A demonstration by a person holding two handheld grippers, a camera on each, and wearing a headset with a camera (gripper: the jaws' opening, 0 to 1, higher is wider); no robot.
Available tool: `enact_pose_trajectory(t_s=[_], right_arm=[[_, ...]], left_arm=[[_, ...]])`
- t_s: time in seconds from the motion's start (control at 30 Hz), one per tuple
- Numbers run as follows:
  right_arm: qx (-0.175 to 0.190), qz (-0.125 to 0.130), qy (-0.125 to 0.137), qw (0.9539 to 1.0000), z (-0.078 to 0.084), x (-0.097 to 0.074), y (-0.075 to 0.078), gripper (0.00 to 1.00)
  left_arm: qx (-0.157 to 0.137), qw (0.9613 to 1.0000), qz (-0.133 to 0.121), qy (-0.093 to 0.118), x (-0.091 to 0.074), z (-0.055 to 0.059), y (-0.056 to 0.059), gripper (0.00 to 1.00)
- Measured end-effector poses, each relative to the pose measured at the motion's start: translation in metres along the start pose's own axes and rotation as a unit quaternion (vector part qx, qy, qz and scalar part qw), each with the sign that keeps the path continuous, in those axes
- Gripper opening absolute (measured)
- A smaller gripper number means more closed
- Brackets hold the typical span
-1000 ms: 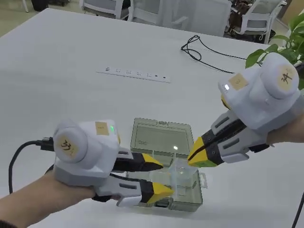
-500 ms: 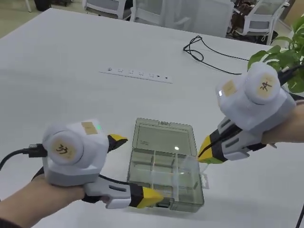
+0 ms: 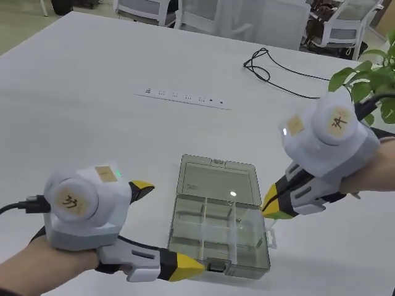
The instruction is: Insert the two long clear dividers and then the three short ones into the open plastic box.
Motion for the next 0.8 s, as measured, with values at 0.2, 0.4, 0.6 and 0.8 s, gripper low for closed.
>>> enact_pose_trajectory(t_s=[0.2, 0.4, 0.6, 0.8], right_arm=[[0.000, -0.004, -0.002, 1.0000, 0.001, 0.004, 0.001, 0.02], [-0.005, -0.005, -0.005, 1.0000, 0.001, 0.010, 0.000, 0.02], [-0.007, -0.008, -0.012, 0.9999, 0.001, 0.016, 0.002, 0.02], [-0.007, -0.013, -0.016, 0.9998, 0.002, 0.020, 0.003, 0.02]], left_arm=[[-0.003, 1.0000, 0.001, 0.004, 0.001, 0.000, 0.000, 0.98], [-0.008, 1.0000, 0.004, 0.003, 0.001, 0.001, 0.001, 0.96], [-0.012, 0.9999, 0.004, 0.004, 0.000, 0.003, 0.002, 0.95], [-0.013, 0.9999, 0.002, 0.007, -0.001, 0.004, 0.002, 0.94]])
Point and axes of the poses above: the centre of the closed fingertips' face, and the gripper's own axes: x roughly forward along the fingers, y roughly to its right, z roughly out of its underside, the point moved 9 cm from there along -x, roughly backward along the fingers, and after that the axes turned 7 degrees about z, right-handed, at the moved point
